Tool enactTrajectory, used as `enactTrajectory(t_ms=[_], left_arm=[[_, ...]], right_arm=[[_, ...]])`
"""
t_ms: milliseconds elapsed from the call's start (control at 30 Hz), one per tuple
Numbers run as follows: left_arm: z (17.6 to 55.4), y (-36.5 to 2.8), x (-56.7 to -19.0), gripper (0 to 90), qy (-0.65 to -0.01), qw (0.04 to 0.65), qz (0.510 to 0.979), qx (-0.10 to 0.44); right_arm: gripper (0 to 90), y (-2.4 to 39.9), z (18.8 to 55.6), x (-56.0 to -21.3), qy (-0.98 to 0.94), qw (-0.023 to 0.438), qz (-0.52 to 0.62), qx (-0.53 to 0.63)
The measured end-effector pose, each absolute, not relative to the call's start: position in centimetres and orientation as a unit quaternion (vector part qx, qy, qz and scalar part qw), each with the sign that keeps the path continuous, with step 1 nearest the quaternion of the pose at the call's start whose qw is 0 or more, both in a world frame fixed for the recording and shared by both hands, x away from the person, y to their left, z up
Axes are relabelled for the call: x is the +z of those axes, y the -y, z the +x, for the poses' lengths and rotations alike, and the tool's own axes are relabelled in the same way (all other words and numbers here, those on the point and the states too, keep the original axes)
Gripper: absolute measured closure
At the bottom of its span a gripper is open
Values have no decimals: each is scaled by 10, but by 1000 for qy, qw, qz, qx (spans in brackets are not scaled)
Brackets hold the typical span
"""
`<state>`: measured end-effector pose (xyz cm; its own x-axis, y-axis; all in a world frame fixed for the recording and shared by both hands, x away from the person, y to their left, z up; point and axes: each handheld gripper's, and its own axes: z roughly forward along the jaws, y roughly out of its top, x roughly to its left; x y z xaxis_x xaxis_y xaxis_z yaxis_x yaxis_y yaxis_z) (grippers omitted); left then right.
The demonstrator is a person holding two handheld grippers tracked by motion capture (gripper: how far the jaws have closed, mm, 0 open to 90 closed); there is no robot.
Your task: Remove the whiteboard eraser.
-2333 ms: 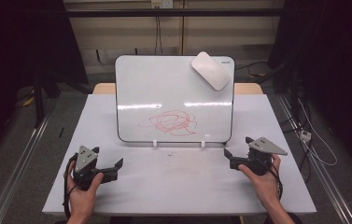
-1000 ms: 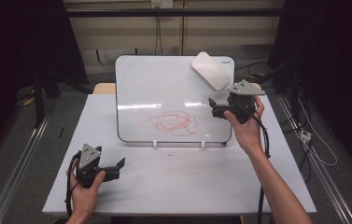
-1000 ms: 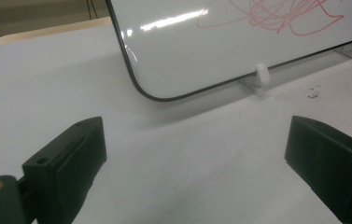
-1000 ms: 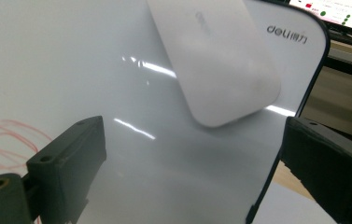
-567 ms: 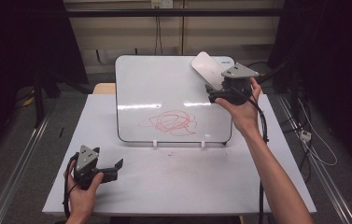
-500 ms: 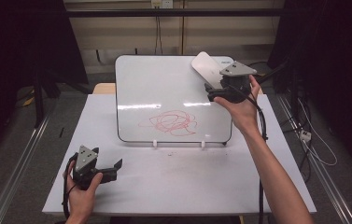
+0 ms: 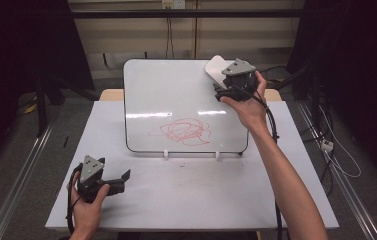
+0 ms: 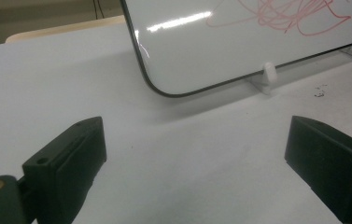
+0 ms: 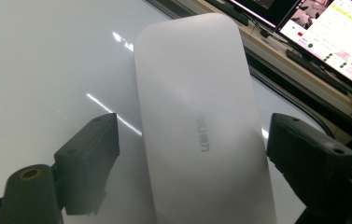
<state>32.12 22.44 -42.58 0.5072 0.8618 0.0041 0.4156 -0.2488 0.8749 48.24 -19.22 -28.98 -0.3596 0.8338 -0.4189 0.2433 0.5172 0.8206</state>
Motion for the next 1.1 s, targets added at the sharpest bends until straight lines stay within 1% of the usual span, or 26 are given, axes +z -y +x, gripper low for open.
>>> enactTrajectory(t_ms=[267,400,667,800,1100], left_arm=[[320,-225,-426,56,-424,439,750,254],[319,-228,-426,56,-425,441,748,256],[319,-231,-426,56,-426,444,745,256],[318,-230,-426,56,-424,446,745,257],[318,-230,-425,56,-423,446,746,258]], right_arm=[[226,187,490,-292,-764,449,350,302],[282,187,494,-294,-764,455,355,289],[299,184,496,-292,-772,456,351,270],[305,184,495,-290,-775,451,354,267],[311,190,495,-285,-774,419,376,291]])
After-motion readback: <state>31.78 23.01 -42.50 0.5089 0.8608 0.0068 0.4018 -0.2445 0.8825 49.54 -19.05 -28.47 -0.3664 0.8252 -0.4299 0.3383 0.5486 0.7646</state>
